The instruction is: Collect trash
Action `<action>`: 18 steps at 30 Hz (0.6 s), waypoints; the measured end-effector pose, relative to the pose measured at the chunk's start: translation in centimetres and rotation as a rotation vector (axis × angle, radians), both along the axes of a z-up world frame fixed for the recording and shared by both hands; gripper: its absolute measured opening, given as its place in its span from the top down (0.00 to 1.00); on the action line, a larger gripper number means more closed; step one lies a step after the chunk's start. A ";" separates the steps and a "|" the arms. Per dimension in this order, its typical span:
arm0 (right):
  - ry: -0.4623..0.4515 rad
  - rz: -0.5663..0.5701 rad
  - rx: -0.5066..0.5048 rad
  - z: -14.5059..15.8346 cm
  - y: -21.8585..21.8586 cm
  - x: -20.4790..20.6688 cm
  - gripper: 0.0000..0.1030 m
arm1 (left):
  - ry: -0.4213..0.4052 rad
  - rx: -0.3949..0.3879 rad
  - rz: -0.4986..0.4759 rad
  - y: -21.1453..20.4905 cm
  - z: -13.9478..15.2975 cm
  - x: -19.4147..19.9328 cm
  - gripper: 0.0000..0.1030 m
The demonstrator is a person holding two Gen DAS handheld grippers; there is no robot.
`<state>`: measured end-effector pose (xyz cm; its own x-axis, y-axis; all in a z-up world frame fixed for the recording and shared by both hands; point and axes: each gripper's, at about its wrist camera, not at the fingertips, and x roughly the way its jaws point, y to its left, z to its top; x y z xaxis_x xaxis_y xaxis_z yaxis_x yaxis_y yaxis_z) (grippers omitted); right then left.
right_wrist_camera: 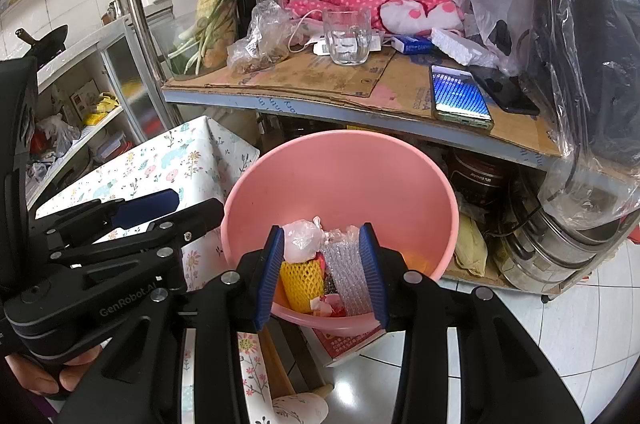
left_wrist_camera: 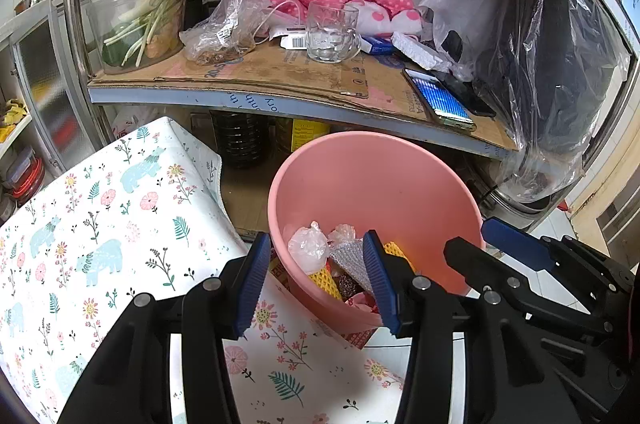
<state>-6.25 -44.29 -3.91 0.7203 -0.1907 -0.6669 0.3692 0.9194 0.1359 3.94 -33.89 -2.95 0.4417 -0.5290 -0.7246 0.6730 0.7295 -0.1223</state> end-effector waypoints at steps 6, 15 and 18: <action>0.001 0.000 0.000 0.0 0.0 0.0 0.62 | -0.001 0.002 -0.001 0.0 0.0 0.0 0.54; 0.003 0.000 0.000 -0.1 0.0 0.1 0.62 | -0.001 0.005 -0.002 0.0 -0.1 0.0 0.54; 0.003 0.000 -0.001 -0.1 0.0 0.1 0.62 | 0.000 0.006 -0.001 -0.1 -0.1 -0.1 0.54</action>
